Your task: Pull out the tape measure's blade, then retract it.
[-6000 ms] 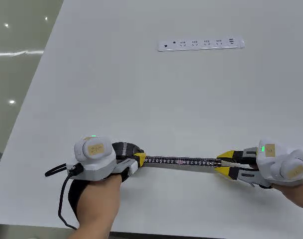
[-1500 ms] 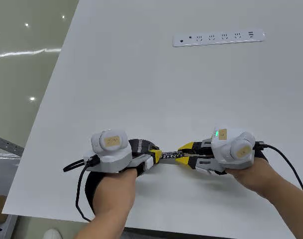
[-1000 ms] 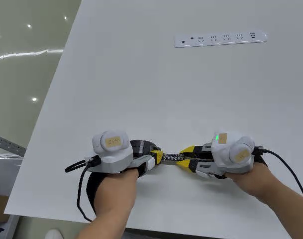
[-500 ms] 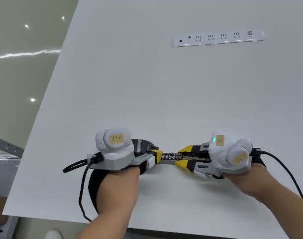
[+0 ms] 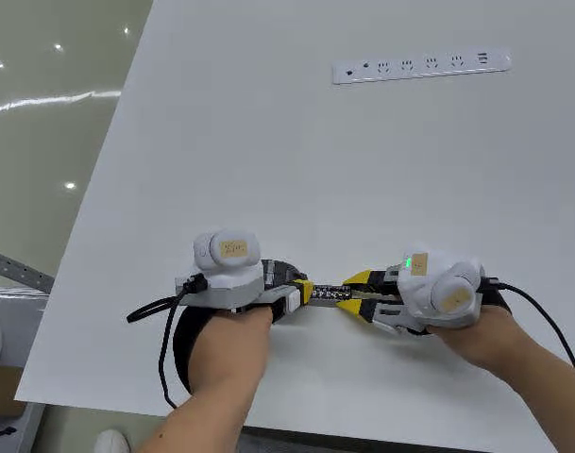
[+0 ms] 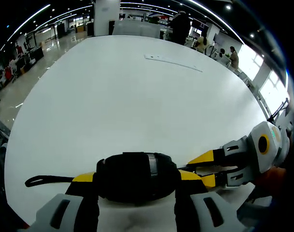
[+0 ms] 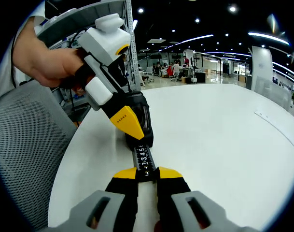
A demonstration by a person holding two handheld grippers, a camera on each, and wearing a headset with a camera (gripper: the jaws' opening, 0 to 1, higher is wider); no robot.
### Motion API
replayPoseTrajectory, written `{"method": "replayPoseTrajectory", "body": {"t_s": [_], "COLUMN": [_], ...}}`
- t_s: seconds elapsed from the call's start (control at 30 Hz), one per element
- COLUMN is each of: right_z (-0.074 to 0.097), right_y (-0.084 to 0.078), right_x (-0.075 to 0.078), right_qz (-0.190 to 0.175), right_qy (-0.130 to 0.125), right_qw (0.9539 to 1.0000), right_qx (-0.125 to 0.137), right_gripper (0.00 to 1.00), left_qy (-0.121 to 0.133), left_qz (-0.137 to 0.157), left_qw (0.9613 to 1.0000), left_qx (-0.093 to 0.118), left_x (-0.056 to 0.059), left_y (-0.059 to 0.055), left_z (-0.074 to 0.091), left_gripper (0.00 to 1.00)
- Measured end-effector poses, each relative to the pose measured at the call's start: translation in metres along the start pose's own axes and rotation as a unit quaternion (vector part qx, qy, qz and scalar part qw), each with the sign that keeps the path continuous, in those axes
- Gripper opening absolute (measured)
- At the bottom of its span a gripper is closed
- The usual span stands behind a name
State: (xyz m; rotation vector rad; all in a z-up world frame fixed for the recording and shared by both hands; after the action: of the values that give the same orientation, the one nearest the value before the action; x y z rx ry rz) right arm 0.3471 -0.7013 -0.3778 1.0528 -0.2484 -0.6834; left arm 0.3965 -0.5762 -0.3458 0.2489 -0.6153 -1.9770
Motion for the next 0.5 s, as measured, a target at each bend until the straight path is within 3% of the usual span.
{"method": "replayPoseTrajectory", "body": {"t_s": [0.23, 0.5], "right_z": [-0.014, -0.018], "right_y": [0.006, 0.010], "right_x": [-0.002, -0.002], "right_qz": [-0.008, -0.030], "right_qy": [0.007, 0.010], "right_qw": [0.9999, 0.9994], "right_qx": [0.007, 0.016], "right_gripper": [0.12, 0.12], "left_qy": [-0.001, -0.004], "left_qz": [0.001, 0.006], "left_qw": [1.0000, 1.0000], "left_qx": [0.003, -0.001], "left_x": [0.000, -0.001], "left_y": [0.000, 0.000], "left_z": [0.000, -0.001], "left_gripper": [0.61, 0.60]}}
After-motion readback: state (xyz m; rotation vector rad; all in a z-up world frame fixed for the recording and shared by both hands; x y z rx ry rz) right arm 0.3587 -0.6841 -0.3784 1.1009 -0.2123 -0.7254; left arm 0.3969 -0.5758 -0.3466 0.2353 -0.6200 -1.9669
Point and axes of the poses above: the centre of the closed fingertips' face, and the gripper's own axes: z roughly backward along the fingers, x roughly to its right, y roughly out of its top, the point moved 5 cm from there along z, roughly backward along the fingers, and after that the axes turned 3 degrees about -z, right-handed, at the moved point
